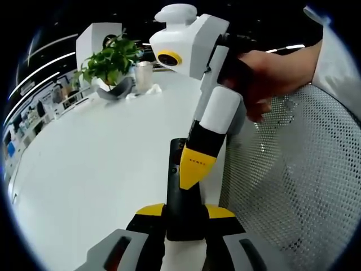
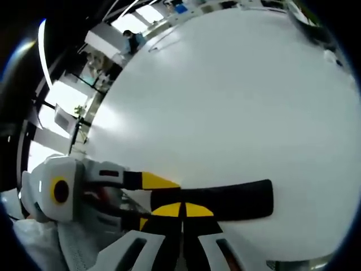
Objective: Press the specified remote control buttons in sequence, fully releasing each button before pressing the next.
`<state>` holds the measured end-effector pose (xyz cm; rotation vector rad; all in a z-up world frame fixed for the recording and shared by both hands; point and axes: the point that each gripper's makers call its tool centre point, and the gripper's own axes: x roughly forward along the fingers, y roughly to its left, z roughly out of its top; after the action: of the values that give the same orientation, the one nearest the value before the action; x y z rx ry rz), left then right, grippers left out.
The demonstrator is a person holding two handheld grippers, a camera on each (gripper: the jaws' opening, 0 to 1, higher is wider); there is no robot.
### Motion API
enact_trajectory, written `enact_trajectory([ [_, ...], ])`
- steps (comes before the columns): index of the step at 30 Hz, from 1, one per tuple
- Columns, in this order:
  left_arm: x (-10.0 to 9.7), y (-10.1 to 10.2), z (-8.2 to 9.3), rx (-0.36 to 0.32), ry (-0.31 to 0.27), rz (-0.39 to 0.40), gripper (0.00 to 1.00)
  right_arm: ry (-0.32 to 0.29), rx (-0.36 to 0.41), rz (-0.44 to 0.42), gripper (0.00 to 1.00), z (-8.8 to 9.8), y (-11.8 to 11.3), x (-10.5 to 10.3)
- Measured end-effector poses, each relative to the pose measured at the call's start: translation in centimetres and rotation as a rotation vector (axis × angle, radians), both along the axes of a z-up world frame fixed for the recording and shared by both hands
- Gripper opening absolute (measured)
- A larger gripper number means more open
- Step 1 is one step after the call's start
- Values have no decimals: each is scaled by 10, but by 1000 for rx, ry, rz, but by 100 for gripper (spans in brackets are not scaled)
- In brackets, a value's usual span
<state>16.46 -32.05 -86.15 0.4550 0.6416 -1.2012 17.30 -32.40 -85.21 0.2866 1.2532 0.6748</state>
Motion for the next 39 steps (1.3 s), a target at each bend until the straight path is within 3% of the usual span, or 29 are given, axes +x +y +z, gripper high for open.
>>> enact_trajectory([
  [18,0,1,1,-2,-3,-6,25,5,10,-24,0,-1,0,3],
  [27,0,1,0,-1,-4,-7,24,-55,-40,30,0,-1,1,3],
  [34,1,1,0,3,-3,-5,25,-5,9,-5,0,-1,0,4],
  [39,1,1,0,3,-5,-8,25,-17,-3,8,0,1,2,3],
])
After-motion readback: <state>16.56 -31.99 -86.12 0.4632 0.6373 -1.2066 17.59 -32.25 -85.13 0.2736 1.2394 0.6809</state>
